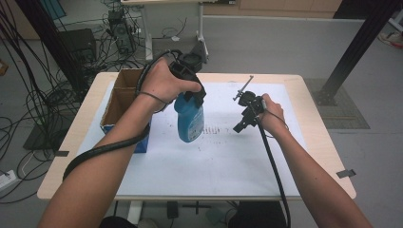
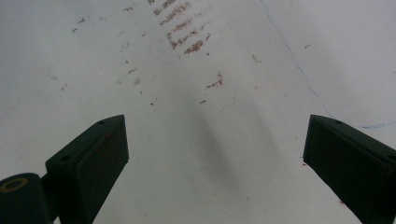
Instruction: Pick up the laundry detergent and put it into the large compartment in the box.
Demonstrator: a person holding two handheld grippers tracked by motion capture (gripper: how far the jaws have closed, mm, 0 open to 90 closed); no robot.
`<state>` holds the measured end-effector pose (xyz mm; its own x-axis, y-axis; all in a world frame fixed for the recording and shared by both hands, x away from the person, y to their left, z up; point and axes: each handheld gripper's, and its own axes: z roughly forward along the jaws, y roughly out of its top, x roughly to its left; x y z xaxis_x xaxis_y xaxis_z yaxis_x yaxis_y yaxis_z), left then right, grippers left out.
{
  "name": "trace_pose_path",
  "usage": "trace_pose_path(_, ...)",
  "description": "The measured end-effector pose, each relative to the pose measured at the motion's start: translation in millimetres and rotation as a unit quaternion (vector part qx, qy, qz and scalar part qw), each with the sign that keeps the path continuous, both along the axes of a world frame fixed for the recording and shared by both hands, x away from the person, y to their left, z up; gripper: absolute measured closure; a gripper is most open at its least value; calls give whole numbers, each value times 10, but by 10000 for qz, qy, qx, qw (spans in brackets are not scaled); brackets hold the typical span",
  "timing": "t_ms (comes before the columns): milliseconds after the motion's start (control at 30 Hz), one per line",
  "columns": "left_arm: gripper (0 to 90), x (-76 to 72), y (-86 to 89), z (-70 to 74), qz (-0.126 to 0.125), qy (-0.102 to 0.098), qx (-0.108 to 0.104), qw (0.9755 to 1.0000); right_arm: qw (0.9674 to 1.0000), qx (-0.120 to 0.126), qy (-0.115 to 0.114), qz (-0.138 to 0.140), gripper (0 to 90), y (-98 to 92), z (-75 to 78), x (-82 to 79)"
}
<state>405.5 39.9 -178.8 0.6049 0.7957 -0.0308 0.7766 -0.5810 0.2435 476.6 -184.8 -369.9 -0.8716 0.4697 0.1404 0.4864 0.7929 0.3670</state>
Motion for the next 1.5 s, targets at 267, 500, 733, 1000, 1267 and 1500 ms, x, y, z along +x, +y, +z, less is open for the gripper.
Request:
trace_pose_path(267, 375, -52, -22, 327, -46, -74, -84, 9999, 10000, 14, -16, -5, 65, -10, 11, 11)
trace_pose_path(500, 375, -74, -30, 572, -65, -165, -134, 9998, 10000, 20, -18, -7, 66, -8, 24, 14)
trace_pose_path(733, 375, -26, -45, 674, -168, -111, -183, 9996, 10000, 36, -13, -54, 66, -15, 45, 22)
trace_pose_path(1000, 376, 23, 25, 718, -89, -136, -223, 9996, 10000, 32, -22, -70, 66, -23, 45, 69)
trace_pose_path(1267, 375, 72, 236, 832, 227, -230, -180, 9993, 9999, 17, -50, -109, 66, -58, 53, 90)
trace_pose_path(1500, 375, 104, 506, 1008, 641, -361, -218, 9970, 9999, 38, -47, -108, 67, -80, 56, 99)
